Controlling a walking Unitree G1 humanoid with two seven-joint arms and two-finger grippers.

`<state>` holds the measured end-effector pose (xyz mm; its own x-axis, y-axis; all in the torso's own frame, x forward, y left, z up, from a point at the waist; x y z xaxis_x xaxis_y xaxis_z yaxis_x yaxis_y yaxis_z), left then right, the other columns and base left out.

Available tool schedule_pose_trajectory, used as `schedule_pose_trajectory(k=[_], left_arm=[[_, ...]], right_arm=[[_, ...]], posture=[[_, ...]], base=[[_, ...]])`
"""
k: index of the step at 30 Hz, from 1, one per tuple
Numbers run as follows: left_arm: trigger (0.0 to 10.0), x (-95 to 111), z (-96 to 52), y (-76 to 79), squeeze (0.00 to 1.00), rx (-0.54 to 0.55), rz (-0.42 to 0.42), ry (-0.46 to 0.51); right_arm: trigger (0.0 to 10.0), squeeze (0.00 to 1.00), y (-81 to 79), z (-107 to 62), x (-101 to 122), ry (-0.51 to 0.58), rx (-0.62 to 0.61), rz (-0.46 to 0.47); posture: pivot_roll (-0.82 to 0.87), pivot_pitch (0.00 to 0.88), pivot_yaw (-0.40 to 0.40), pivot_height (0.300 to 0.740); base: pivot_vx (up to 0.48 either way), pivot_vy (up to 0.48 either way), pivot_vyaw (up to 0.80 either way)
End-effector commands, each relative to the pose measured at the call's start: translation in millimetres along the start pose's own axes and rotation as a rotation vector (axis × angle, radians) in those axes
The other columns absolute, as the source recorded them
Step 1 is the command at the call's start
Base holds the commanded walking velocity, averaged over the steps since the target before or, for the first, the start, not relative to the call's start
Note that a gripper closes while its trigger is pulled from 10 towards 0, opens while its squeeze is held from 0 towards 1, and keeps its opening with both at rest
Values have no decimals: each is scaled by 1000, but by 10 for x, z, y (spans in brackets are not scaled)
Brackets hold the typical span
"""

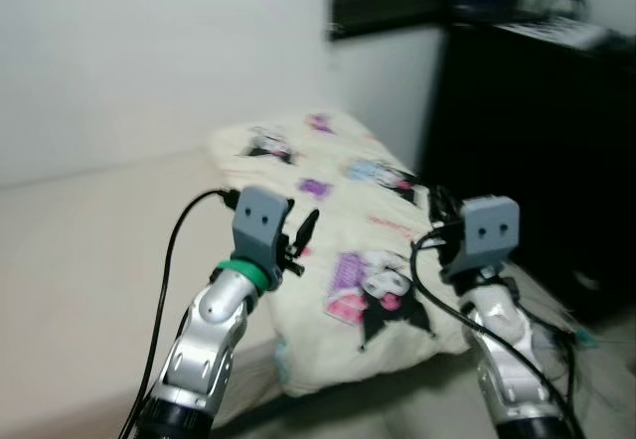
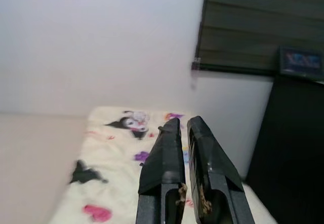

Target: Clean up the room

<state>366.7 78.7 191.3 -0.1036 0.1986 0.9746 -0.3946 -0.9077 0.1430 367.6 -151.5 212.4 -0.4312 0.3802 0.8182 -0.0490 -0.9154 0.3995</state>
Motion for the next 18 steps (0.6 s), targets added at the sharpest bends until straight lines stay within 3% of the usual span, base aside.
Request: schedule_pose_trajectory(k=[1, 6, 18], left_arm=[[10000, 18, 28, 37, 0, -17, 14, 1], [10000, 19, 28, 38, 0, -17, 14, 0], [10000, 22, 31, 63, 0, -20, 8, -2]], right_arm=[[10000, 0, 27, -33, -49, -16, -11, -7], [10000, 0, 26, -36, -50, -16, -12, -7], [10000, 0, 1, -34, -39, -14, -4, -2]], posture=[[-143, 52, 59, 739], [-142, 53, 60, 739], [-142, 57, 62, 739]], base=[[-375, 0, 0], [-345, 0, 0], [0, 0, 35]])
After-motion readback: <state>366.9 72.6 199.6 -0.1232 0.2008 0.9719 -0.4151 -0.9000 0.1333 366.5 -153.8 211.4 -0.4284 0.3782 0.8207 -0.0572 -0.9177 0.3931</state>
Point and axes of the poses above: a point about 5 cm out from each wrist's last joint towards the gripper, its own z axis pointing out of the wrist towards the gripper, its own x axis along the axis of the wrist's last joint, y = z × x, the point moved 5 cm from there along z, pointing out of the wrist towards the gripper, and after that the axes turned 15 degrees about -z, right-handed, at the moved point
